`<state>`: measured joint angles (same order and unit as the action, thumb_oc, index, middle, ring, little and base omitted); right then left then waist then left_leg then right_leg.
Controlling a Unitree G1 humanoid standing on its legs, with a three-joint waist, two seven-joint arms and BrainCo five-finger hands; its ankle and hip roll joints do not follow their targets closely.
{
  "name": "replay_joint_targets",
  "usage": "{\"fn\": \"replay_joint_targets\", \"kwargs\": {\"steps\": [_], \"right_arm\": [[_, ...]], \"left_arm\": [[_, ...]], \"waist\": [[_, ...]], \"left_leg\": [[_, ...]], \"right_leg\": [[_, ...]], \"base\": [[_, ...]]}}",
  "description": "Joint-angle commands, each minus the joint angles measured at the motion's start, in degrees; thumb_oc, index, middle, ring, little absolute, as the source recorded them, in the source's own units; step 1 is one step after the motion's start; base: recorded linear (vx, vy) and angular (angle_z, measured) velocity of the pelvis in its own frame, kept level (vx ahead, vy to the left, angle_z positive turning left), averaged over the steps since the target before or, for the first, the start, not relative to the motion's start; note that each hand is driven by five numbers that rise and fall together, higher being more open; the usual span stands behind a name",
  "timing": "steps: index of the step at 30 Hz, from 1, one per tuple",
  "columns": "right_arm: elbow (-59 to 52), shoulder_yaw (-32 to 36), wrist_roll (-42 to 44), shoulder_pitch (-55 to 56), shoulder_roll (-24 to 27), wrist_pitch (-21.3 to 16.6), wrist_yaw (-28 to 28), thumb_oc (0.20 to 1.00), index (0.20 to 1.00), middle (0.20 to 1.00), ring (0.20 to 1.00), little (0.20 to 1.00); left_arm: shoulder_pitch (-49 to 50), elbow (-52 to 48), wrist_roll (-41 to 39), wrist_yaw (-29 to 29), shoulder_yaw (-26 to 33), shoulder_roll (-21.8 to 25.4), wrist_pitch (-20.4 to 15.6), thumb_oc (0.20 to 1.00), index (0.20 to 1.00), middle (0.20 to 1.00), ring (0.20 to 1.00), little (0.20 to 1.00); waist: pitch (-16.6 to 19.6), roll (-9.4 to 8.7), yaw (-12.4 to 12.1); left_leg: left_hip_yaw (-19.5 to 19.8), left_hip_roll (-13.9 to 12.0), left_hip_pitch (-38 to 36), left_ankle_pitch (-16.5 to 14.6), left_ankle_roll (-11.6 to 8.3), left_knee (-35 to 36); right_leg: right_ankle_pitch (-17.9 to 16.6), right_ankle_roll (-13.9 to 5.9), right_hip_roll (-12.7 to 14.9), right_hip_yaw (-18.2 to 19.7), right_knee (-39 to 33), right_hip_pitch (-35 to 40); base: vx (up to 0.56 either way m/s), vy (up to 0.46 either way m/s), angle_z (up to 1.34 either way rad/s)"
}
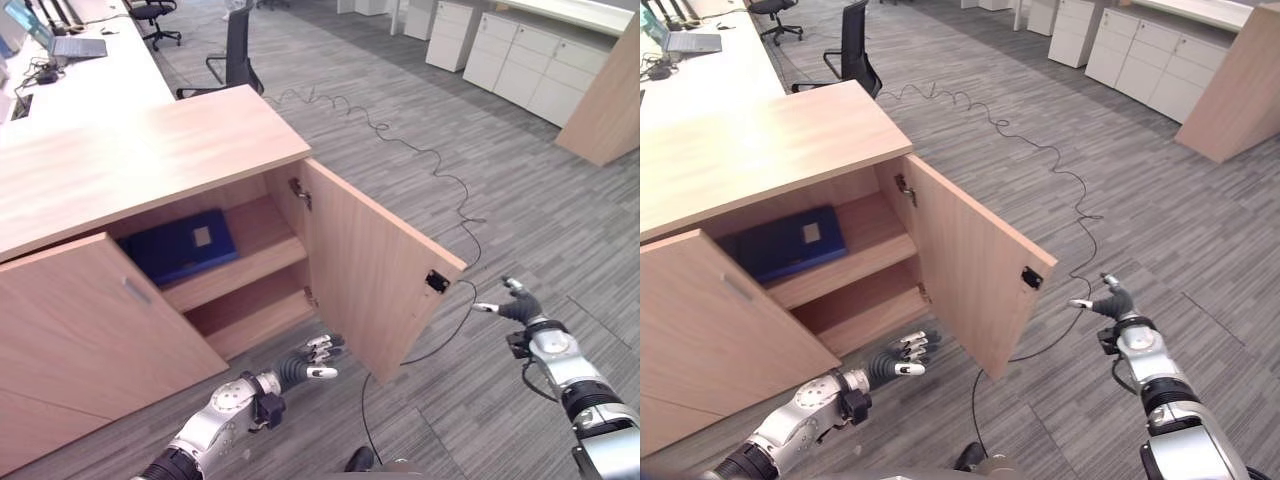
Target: Put the empty folder in the office cabinet
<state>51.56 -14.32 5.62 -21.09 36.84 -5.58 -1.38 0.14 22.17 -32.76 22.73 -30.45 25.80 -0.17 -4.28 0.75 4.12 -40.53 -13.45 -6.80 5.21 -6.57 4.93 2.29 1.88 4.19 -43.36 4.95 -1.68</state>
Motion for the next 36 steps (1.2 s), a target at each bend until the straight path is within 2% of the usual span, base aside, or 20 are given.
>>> {"fn": "replay_joint_targets", "kwargs": {"steps": [1,6,8,11,12,15,18,20,22,23,24,26,28,30,36], "right_arm": [[0.27,0.56,-1.11,-2.86,0.08,-0.88,1.08,1.000,1.000,1.000,1.000,1.000],[-0.36,-0.03,-1.05,-2.71,-0.43,0.20,2.73,1.000,1.000,1.000,1.000,1.000],[-0.56,-0.39,-1.33,-2.91,-0.64,0.29,2.98,1.000,1.000,1.000,1.000,1.000],[-2.74,-1.56,-2.67,-3.57,-1.20,0.09,4.08,1.000,1.000,1.000,1.000,1.000],[-2.80,-1.65,-2.70,-3.60,-1.30,0.13,4.09,1.000,1.000,1.000,1.000,1.000],[-11.33,-5.15,-7.25,-4.75,-0.72,-1.04,4.92,1.000,1.000,1.000,1.000,1.000],[-20.35,-7.56,-6.83,-4.74,-0.99,-2.12,6.63,1.000,1.000,1.000,1.000,1.000],[-33.86,-14.69,-2.66,-4.45,-5.25,-4.54,11.14,1.000,1.000,1.000,1.000,1.000],[-44.10,-24.48,9.85,-5.30,-14.29,-5.44,17.18,1.000,1.000,1.000,1.000,1.000],[-45.28,-26.83,12.64,-5.47,-16.52,-4.87,18.39,1.000,1.000,1.000,1.000,1.000],[-46.26,-31.16,19.90,-5.07,-21.69,-3.13,21.12,1.000,1.000,1.000,1.000,1.000],[-46.52,-35.32,23.97,-4.72,-26.38,-2.06,21.95,1.000,1.000,1.000,1.000,1.000],[-47.23,-36.98,23.59,-5.18,-27.31,-1.60,22.55,1.000,1.000,1.000,1.000,1.000],[-48.75,-39.25,24.45,-5.43,-27.42,-0.52,23.42,1.000,1.000,1.000,1.000,1.000],[-45.55,-39.50,23.08,-4.03,-26.98,-0.87,22.25,1.000,1.000,1.000,1.000,1.000]], "left_arm": [[4.76,1.96,7.99,-0.33,1.74,0.22,-2.23,1.000,1.000,1.000,1.000,1.000],[3.07,34.94,34.07,-7.11,9.29,-4.40,-2.71,1.000,1.000,1.000,1.000,1.000],[2.24,47.11,39.12,-10.88,13.39,-5.85,-2.18,1.000,1.000,1.000,1.000,1.000],[3.94,58.15,41.91,-13.75,22.38,-5.43,-1.58,1.000,1.000,1.000,1.000,1.000],[3.95,58.30,42.00,-13.80,22.54,-5.42,-1.69,1.000,1.000,1.000,1.000,1.000],[6.05,61.39,42.47,-15.72,28.76,-4.66,-1.77,1.000,1.000,1.000,1.000,1.000],[6.33,62.19,42.06,-16.45,29.89,-5.13,-1.99,1.000,1.000,1.000,1.000,1.000],[4.80,63.45,42.65,-18.37,29.57,-6.45,-1.79,1.000,1.000,1.000,1.000,1.000],[3.48,63.31,42.11,-20.10,28.12,-8.41,-1.46,1.000,1.000,1.000,1.000,1.000],[3.11,63.18,41.99,-20.43,27.79,-8.70,-1.38,1.000,1.000,1.000,1.000,1.000],[2.61,62.94,42.01,-21.16,27.08,-9.37,-1.35,1.000,1.000,1.000,1.000,1.000],[2.40,63.44,42.68,-21.70,26.30,-9.70,-0.88,1.000,1.000,1.000,1.000,1.000],[2.44,63.85,43.17,-21.99,26.27,-9.81,-0.59,1.000,1.000,1.000,1.000,1.000],[2.94,63.58,43.23,-22.47,25.94,-10.81,-0.38,1.000,1.000,1.000,1.000,1.000],[3.63,62.85,42.68,-23.95,26.15,-11.71,-0.43,1.000,1.000,1.000,1.000,1.000]], "waist": [[3.67,-1.90,-0.87],[4.43,-2.33,-1.87],[4.64,-2.64,-2.32],[4.92,-3.34,-3.31],[4.95,-3.40,-3.17],[5.13,-4.09,-4.47],[5.13,-4.50,-4.75],[5.20,-5.29,-5.42],[5.01,-5.82,-6.43],[5.03,-5.85,-6.56],[4.94,-5.93,-7.00],[4.90,-6.19,-7.68],[4.93,-6.36,-7.74],[4.74,-6.63,-9.05],[4.71,-6.63,-11.42]], "left_leg": [[1.84,1.99,3.57,-2.13,1.74,-3.73],[2.53,3.06,4.27,-1.95,2.10,-2.87],[2.60,3.26,4.40,-1.90,2.10,-2.74],[2.50,3.64,4.95,-1.68,2.15,-2.67],[2.50,3.67,4.96,-1.66,2.16,-2.64],[2.60,3.88,5.33,-1.32,2.14,-2.60],[2.71,4.10,5.57,-1.06,2.22,-2.68],[2.90,4.01,5.83,-0.82,2.21,-2.92],[3.10,3.72,5.92,-0.74,2.11,-3.16],[3.11,3.66,5.92,-0.71,2.10,-3.24],[3.10,3.55,5.92,-0.64,2.07,-3.36],[3.39,3.46,6.01,-0.60,2.06,-3.47],[3.40,3.49,6.13,-0.64,2.18,-3.50],[4.28,3.61,6.46,-0.80,2.37,-3.64],[5.86,2.97,7.34,-0.44,2.08,-4.14]], "right_leg": [[-0.95,-6.26,1.81,7.38,-6.71,5.28],[-2.44,-6.94,2.96,6.85,-6.89,4.39],[-2.77,-7.03,3.20,6.88,-6.95,4.31],[-3.60,-7.26,3.77,6.31,-7.07,4.13],[-3.63,-7.28,3.79,6.31,-7.10,4.12],[-4.27,-7.73,4.37,5.37,-7.42,4.41],[-4.48,-7.84,4.61,4.95,-7.44,4.57],[-4.33,-7.79,4.74,4.36,-7.27,4.70],[-4.14,-7.69,4.60,4.02,-7.19,4.87],[-4.08,-7.66,4.58,3.91,-7.19,4.87],[-3.91,-7.53,4.48,3.76,-7.09,4.82],[-3.83,-7.47,4.41,3.89,-7.01,4.75],[-3.77,-7.41,4.42,3.81,-6.99,4.72],[-3.36,-7.32,4.22,3.52,-6.77,4.85],[-2.34,-6.91,3.51,2.17,-6.61,5.43]], "base": [[-0.04,0.050,0.25],[-0.04,0.046,0.14],[-0.03,0.021,0.09],[-0.02,0.010,0.05],[0.00,0.000,0.00],[0.00,0.003,-0.02],[0.00,0.000,0.00],[0.01,-0.035,-0.06],[0.00,-0.039,-0.23],[0.01,-0.011,-0.25],[0.02,0.006,-0.05],[0.02,0.012,0.30],[0.01,0.006,0.56],[0.02,-0.012,0.41],[0.04,-0.049,0.32]]}}
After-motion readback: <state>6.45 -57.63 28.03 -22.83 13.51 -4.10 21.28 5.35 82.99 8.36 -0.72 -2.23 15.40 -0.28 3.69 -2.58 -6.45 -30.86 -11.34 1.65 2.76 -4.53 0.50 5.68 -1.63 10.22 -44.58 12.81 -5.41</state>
